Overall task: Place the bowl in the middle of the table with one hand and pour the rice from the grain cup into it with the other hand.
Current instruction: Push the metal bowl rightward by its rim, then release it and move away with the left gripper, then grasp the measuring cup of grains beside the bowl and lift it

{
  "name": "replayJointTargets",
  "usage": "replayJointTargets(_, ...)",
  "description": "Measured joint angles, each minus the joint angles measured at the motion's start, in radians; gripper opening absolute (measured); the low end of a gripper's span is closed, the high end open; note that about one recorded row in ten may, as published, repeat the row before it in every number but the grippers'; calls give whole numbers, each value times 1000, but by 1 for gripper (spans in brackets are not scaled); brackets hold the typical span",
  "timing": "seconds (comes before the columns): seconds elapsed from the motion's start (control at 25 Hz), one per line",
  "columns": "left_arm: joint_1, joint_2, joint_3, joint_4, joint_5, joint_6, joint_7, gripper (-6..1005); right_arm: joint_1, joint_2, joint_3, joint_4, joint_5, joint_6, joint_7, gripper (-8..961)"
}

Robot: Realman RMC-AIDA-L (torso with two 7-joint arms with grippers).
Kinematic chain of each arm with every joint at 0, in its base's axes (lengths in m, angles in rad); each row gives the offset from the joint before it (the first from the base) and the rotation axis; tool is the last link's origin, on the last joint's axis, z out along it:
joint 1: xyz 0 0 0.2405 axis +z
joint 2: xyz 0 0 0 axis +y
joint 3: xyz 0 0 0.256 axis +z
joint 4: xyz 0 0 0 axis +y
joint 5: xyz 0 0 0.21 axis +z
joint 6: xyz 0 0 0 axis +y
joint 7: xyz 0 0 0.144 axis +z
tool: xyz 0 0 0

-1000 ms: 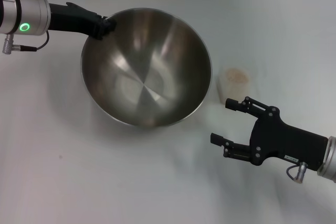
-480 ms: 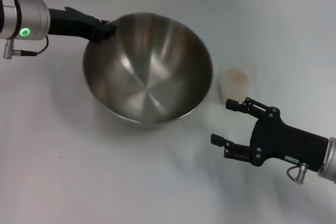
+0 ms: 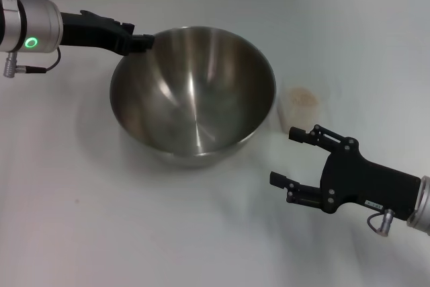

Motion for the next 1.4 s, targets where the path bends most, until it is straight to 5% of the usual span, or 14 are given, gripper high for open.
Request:
replayJointTargets(0.32, 15, 2, -4, 5, -39, -1, 2, 557, 0, 0, 0, 0, 0, -1, 0, 826)
replayJointTargets(0.44, 25, 3, -4, 11, -64, -1, 6, 557, 0, 0, 0, 0, 0, -1, 0, 826)
replayJointTargets(0.88, 237, 11, -19, 102, -601, 106, 216, 558, -2, 0, 0, 0, 0, 1, 0, 827)
replayJointTargets(1.08, 334, 11, -60, 54, -805, 212, 337, 559, 0, -1, 0, -3, -2, 0, 0, 827)
replayJointTargets(1.4, 438, 11, -181, -162, -959, 478, 673, 765, 5, -2, -4, -6, -5, 1, 0, 827)
